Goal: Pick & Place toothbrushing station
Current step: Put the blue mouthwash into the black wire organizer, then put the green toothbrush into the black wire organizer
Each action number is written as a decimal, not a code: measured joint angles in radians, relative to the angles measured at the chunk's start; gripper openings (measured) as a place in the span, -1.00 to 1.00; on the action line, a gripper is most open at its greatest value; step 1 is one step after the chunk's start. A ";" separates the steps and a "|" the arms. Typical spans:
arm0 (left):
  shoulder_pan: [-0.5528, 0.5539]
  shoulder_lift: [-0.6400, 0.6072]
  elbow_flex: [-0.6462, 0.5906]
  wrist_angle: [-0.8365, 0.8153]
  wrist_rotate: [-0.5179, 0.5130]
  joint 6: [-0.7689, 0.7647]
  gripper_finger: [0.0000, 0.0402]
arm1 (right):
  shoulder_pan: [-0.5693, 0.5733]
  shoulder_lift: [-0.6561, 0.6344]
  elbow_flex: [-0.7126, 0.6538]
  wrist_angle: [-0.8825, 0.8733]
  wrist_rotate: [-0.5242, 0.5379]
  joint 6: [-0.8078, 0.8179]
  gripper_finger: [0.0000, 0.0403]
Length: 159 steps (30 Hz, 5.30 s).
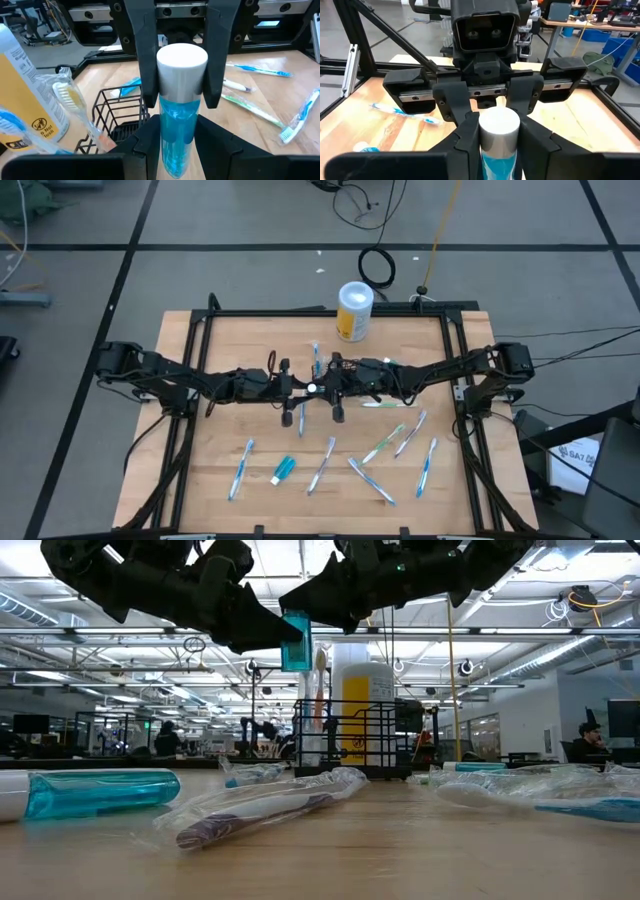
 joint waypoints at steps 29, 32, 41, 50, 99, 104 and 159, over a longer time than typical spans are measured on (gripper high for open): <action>-0.001 0.000 0.000 -0.005 -0.088 -0.018 0.23 | -0.002 -0.162 -0.002 -0.256 0.159 0.010 -0.53; -0.001 0.000 0.000 -0.004 -0.090 -0.018 0.24 | -0.007 -0.206 -0.005 -0.294 0.251 -0.023 -0.52; -0.001 0.000 0.000 -0.004 -0.084 -0.018 0.24 | -0.099 -0.208 -0.177 -0.015 0.288 0.071 -0.52; 0.001 0.000 0.000 -0.002 -0.083 -0.005 0.24 | -0.141 -0.131 -0.290 0.160 0.321 0.210 -0.52; -0.007 -0.062 0.000 0.000 -0.090 0.082 0.24 | -0.122 0.077 -0.160 0.105 0.387 0.252 -0.51; -0.007 -0.071 0.000 -0.009 -0.090 0.059 0.24 | -0.122 0.135 -0.161 0.177 0.388 0.276 -0.51; -0.006 -0.066 0.000 -0.049 -0.091 0.049 0.24 | -0.124 0.060 -0.163 0.165 0.388 0.217 -0.23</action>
